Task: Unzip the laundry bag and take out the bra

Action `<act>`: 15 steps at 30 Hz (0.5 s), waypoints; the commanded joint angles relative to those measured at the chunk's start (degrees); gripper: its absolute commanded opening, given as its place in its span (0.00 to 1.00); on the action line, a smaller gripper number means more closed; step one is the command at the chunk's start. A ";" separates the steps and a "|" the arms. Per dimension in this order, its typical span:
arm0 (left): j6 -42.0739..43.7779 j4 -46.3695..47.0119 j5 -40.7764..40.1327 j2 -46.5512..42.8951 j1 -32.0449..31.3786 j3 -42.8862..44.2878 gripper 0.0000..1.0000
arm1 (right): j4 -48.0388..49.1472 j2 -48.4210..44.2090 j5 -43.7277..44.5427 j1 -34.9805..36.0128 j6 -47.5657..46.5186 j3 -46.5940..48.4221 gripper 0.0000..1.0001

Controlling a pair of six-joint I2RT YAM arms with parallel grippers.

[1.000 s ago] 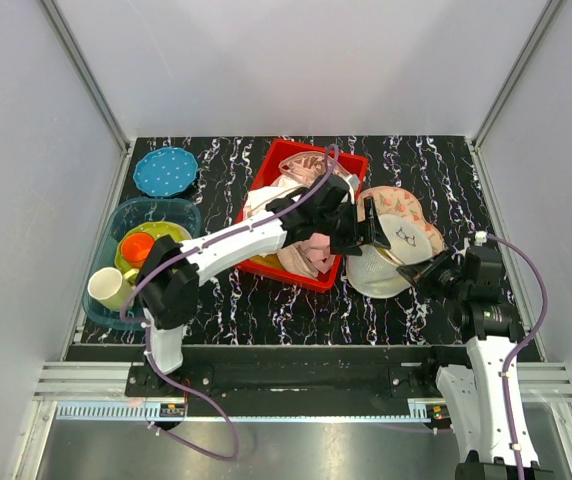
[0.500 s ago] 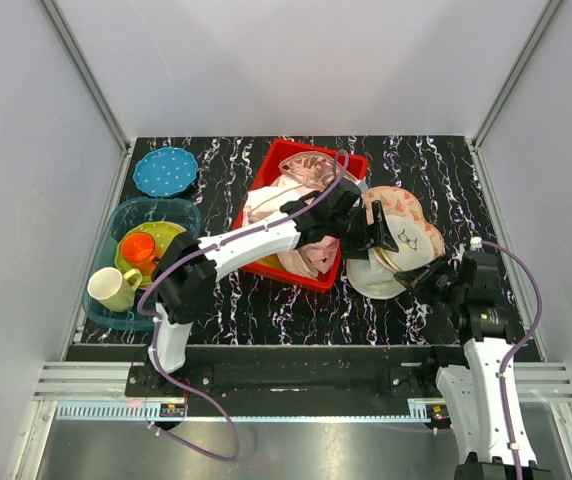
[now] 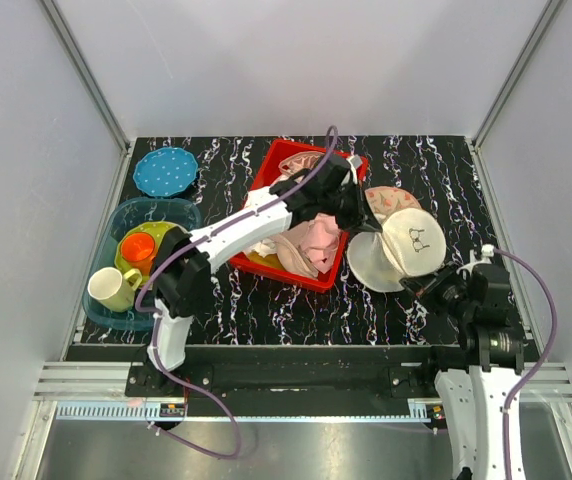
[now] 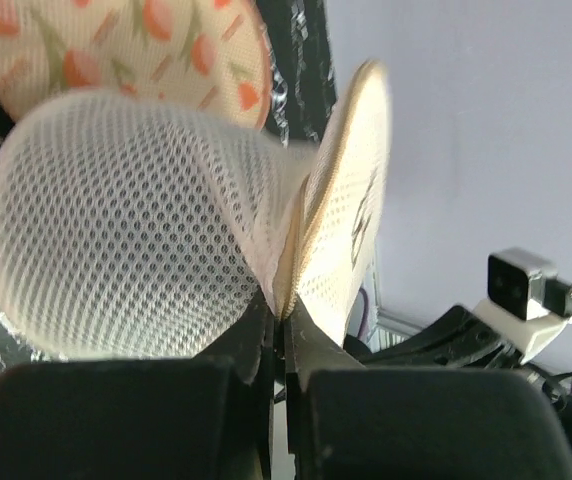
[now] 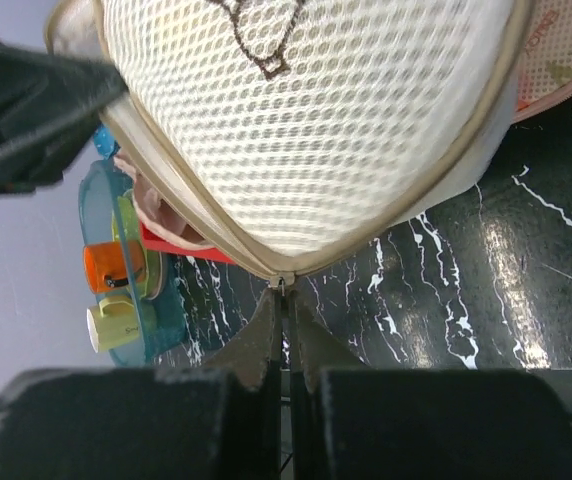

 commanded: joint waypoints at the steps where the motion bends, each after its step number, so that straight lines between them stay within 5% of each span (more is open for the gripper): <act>1: 3.79 2.84 1.33 2.23 4.29 9.90 0.00 | -12.65 -4.34 2.01 -0.13 -2.39 5.39 0.00; 8: 4.94 0.11 8.19 12.51 5.62 25.64 0.00 | -13.56 -7.34 2.46 -0.13 -1.51 3.21 0.00; 15: 6.43 1.16 9.69 10.96 4.56 23.28 0.00 | -8.19 -2.07 4.83 -0.13 -2.56 5.58 0.00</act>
